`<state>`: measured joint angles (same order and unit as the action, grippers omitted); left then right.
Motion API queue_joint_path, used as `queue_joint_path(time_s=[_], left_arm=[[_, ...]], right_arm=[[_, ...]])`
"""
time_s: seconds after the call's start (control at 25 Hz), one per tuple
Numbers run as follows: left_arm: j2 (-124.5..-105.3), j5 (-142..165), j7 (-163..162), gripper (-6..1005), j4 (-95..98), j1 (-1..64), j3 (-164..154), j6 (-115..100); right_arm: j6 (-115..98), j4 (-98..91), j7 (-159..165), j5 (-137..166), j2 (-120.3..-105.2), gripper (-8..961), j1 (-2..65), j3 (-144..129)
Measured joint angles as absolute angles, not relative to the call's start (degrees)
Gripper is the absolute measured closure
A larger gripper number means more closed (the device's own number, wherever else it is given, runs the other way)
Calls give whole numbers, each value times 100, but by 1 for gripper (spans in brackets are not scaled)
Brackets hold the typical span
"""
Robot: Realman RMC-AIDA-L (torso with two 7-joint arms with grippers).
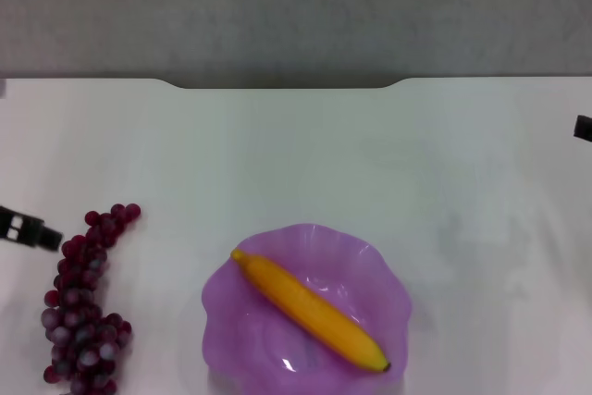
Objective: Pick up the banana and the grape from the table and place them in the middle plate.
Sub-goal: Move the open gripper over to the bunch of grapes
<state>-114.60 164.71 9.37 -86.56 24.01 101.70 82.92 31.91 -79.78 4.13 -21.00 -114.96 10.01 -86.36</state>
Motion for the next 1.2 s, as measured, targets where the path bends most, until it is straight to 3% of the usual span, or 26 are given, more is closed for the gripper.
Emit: queue_joint_path(time_s=[0.52, 1.2], left_arm=[[-11597, 16451, 1181, 205, -7823, 2826, 9927, 8588], [-11608, 16454, 850, 205, -6588, 3271, 9984, 8042]], right_arm=[[3206, -7843, 413, -2101, -11496, 96, 1138, -8693], [3261, -7878, 422, -2110, -11505, 95, 1162, -8763]])
